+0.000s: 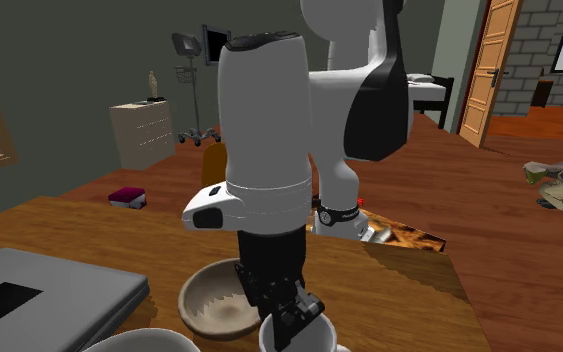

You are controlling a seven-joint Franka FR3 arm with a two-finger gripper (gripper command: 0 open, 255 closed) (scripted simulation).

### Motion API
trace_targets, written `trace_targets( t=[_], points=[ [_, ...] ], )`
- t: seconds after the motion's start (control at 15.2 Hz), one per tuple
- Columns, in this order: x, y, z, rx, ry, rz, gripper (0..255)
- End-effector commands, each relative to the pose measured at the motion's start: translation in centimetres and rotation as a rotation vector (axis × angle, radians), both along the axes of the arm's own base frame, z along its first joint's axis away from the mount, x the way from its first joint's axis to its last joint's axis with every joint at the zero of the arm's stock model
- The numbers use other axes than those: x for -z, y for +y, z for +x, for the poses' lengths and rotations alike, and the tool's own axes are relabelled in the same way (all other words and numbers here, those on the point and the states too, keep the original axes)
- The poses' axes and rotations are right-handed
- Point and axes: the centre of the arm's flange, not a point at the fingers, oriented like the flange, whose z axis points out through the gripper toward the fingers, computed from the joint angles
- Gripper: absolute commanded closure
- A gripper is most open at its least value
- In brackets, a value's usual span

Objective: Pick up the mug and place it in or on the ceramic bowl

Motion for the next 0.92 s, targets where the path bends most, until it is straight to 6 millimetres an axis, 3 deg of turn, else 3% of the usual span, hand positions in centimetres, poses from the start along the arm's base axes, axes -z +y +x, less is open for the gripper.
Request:
trace_targets(
  t=[0.0, 0.86],
  points=[
    [-1.0, 0.0, 0.0, 0.0, 0.0, 0.0, 255],
    [-7.9, 0.0, 0.0, 0.0, 0.0, 0.0, 255]
  ],
)
